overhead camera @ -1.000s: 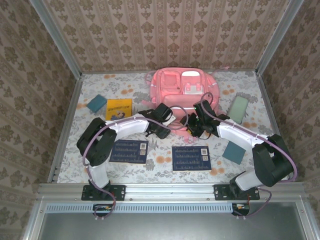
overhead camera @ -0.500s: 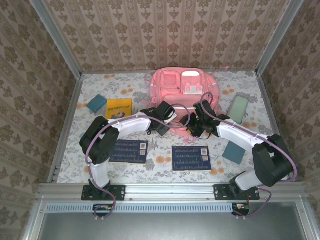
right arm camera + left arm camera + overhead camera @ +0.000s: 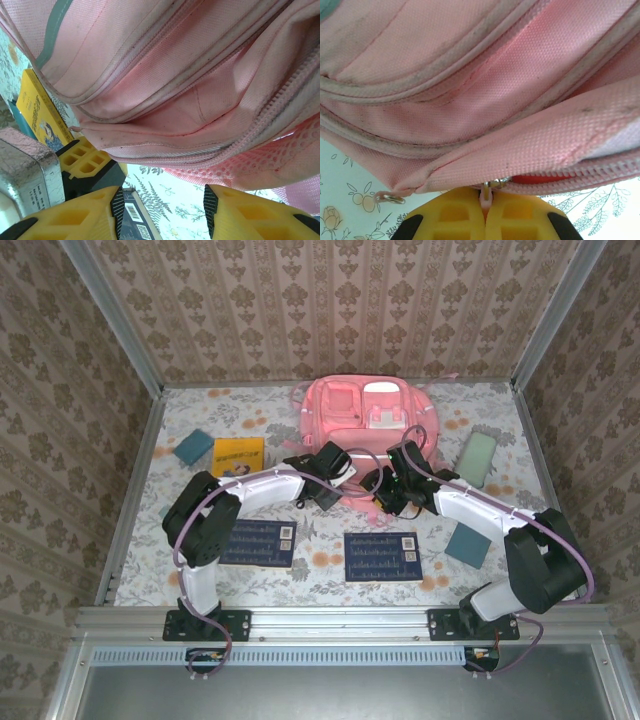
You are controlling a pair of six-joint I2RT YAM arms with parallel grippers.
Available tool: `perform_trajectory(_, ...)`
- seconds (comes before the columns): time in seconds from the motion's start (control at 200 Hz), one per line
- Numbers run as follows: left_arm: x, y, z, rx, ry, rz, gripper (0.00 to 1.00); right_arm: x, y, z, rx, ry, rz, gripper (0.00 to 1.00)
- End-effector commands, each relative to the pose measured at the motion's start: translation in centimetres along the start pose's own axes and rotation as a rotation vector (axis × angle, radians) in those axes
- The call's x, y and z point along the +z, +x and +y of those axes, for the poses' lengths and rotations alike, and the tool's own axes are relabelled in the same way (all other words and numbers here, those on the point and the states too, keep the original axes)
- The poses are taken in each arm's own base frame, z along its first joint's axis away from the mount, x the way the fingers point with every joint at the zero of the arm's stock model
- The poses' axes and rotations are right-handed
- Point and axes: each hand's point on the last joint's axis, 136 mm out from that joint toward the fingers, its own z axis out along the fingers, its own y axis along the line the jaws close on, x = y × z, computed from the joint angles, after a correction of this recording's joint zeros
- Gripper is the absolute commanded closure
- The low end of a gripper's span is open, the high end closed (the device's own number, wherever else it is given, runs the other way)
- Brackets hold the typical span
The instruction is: Pack the student bag
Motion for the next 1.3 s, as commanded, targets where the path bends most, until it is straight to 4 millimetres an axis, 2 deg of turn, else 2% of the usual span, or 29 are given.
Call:
perform_trajectory(0.0, -1.8, -0.8, -0.2, -0.004, 0.022, -0.044, 1.00, -0.4, 0.7, 0.4, 0.013, -0.025, 0.018, 0.51)
perform_trajectory(0.215, -4.4, -0.7, -1.8, -0.033, 0.103, -0.093, 1.00, 0.9, 1.0, 1.2, 0.033, -0.033, 0.043, 0.52)
perform_trajectory(0.355, -5.2, -0.3, -2.7, -0.037, 0.128, -0.102, 1.00, 2.0, 0.7, 0.7, 0.060, -0.020, 0.031, 0.52)
perform_trajectory(0.445, -5.4, 0.0, -3.2, -0.040, 0.146, -0.100, 1.00, 2.5, 0.4, 1.1, 0.065, -0.022, 0.024, 0.52)
perform_trajectory(0.515, -5.7, -0.1, -3.4, -0.042, 0.150, -0.107, 1.00, 2.9, 0.1, 1.1, 0.058, -0.014, 0.017, 0.58)
perform_trajectory(0.57, -5.8, 0.0, -3.1, -0.050, 0.140, -0.107, 1.00, 3.0, -0.1, 1.0, 0.055, -0.008, 0.011, 0.74)
perform_trajectory(0.68, -5.5, 0.3, -1.5, -0.071, 0.097, -0.079, 1.00, 2.6, -0.5, -0.1, 0.047, 0.024, -0.017, 1.00)
perform_trajectory(0.96, -2.9, 1.5, 4.7, -0.189, -0.011, 0.018, 1.00, -0.2, -2.5, -3.4, 0.059, 0.055, -0.088, 1.00)
perform_trajectory(1.13, -1.4, 0.7, 8.7, -0.246, -0.060, 0.036, 1.00, -1.5, -3.6, -4.8, 0.059, 0.079, -0.107, 1.00)
perform_trajectory(1.16, -1.2, 0.5, 9.4, -0.256, -0.066, 0.035, 1.00, -2.4, -3.8, -4.3, 0.052, 0.055, -0.120, 1.00)
perform_trajectory(1.295, -1.1, -0.5, 11.2, -0.294, -0.056, 0.016, 1.00, -3.5, -4.7, -4.6, 0.044, 0.057, -0.141, 1.00)
